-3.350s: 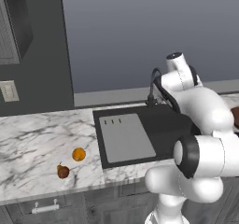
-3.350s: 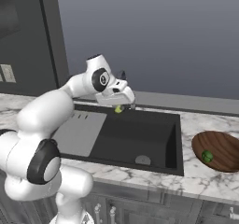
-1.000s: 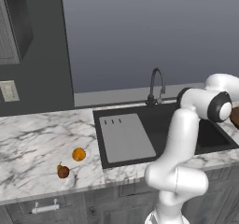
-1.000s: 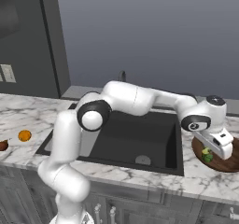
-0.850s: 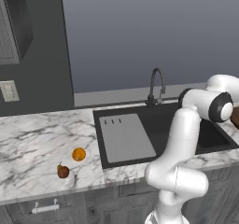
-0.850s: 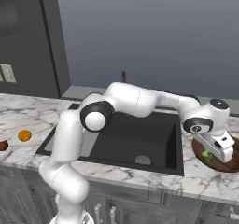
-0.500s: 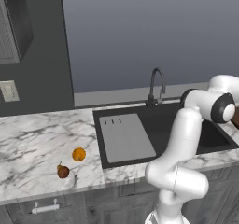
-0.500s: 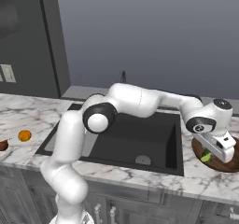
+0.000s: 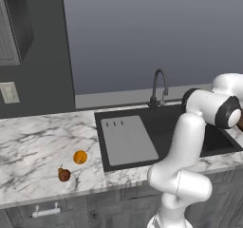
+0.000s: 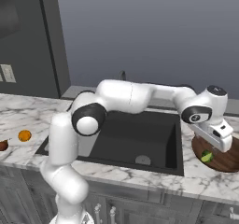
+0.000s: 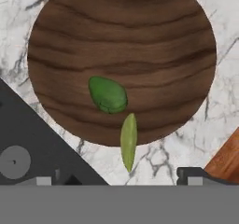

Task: There is a mixed pile of frozen fruits and vegetables on the counter. Locate all the frozen vegetables and place the items in a bowl on the counter. Take all the frozen fruits and defrost them in a running sink.

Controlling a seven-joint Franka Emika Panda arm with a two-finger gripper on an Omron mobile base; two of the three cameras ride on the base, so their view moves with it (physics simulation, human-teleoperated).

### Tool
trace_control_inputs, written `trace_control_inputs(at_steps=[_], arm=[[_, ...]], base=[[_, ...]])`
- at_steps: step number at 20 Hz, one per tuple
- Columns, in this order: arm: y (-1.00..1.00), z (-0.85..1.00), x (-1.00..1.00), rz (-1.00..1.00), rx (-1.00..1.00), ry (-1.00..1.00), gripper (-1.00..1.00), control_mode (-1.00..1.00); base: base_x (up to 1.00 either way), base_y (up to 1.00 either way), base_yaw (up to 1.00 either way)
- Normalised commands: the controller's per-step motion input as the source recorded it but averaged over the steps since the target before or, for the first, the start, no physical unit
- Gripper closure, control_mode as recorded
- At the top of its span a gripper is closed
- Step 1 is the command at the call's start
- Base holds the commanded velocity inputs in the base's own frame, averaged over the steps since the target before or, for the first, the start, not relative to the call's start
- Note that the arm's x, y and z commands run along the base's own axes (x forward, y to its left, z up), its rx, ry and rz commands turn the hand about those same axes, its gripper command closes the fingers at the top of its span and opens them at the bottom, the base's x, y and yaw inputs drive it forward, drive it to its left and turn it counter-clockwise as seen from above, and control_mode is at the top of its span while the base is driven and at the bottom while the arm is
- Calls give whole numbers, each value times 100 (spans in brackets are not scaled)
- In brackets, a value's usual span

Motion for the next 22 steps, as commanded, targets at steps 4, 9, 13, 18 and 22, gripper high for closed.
trace_control_inputs(at_steps=[4, 9, 13, 18, 22], arm=[[64, 12, -26, 29, -1, -6, -100, -100], [61, 1, -39, 33, -8, 0, -100, -100], [63, 29, -24, 27, -16, 8, -100, -100], [34, 6, 24, 10, -6, 7, -100, -100], [75, -6, 17, -7, -2, -2, -100, -100]], base=[[0, 0, 0], [0, 0, 0], [0, 0, 0], [0, 0, 0], [0, 0, 0]])
